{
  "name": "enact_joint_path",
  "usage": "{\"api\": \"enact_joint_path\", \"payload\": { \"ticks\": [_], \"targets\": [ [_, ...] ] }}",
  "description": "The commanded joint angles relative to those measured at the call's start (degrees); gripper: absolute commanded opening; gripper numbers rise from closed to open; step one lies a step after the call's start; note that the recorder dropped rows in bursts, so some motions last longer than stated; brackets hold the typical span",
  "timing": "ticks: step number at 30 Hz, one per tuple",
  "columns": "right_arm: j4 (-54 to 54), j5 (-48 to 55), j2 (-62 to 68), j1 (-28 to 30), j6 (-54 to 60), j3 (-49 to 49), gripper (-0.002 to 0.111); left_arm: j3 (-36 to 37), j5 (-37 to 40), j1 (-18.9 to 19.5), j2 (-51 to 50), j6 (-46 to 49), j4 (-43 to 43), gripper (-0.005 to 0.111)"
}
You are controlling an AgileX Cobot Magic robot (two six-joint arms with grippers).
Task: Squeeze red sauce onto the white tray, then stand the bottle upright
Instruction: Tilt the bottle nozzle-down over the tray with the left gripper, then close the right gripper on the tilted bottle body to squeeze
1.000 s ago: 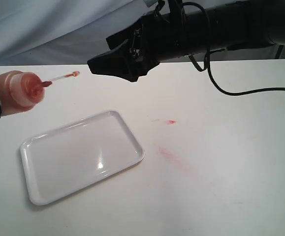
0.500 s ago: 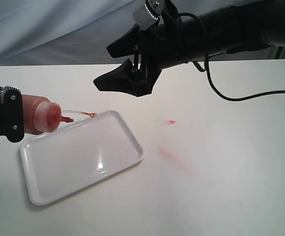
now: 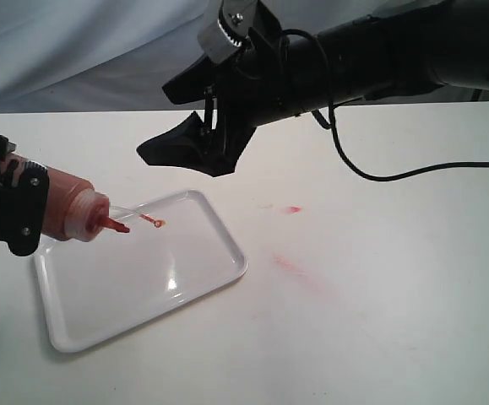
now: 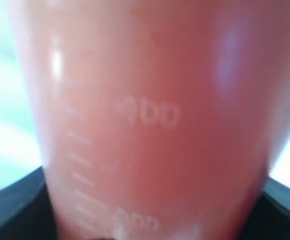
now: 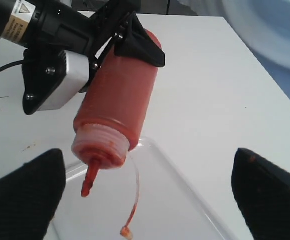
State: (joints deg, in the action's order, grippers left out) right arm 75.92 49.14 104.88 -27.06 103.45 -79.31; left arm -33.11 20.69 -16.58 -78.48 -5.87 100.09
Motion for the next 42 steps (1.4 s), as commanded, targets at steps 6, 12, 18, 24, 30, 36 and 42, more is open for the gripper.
{"api": "enact_joint_path", "payload": {
  "ticks": [6, 12, 18, 24, 30, 36, 42],
  "targets": [
    [0.75, -8.11, -0.45, -1.61, -2.04, -0.13, 0.082, -1.48, 8.38, -5.68, 0.4, 4.42, -0.14, 0.0],
    [1.76, -7.87, 0.66, -1.61, -2.04, 0.1, 0.082, -1.48, 8.61, -5.68, 0.4, 4.42, -0.14, 0.0],
    [1.4, -5.98, 6.04, -3.49, 3.87, 0.1, 0.082, -1.48, 5.92, -5.68, 0.4, 4.42, -0.14, 0.0],
    [1.4, -7.62, 7.67, -7.08, 16.56, 0.17, 0.082, -0.9, 3.66, -7.01, 0.4, 4.85, -0.14, 0.0],
    [1.4, -13.61, 7.67, -9.74, 17.12, 0.17, 0.082, -0.9, 4.99, -11.46, 0.4, 4.85, -0.14, 0.0],
    [1.4, -17.86, 7.67, -11.86, 17.12, 0.17, 0.082, -0.9, 6.52, -12.75, 0.4, 4.85, -0.14, 0.0],
    [5.54, -20.29, 8.83, -13.67, 16.11, 0.17, 0.082, -0.9, 6.78, -12.75, 0.4, 4.85, -0.14, 0.0]
  ]
}}
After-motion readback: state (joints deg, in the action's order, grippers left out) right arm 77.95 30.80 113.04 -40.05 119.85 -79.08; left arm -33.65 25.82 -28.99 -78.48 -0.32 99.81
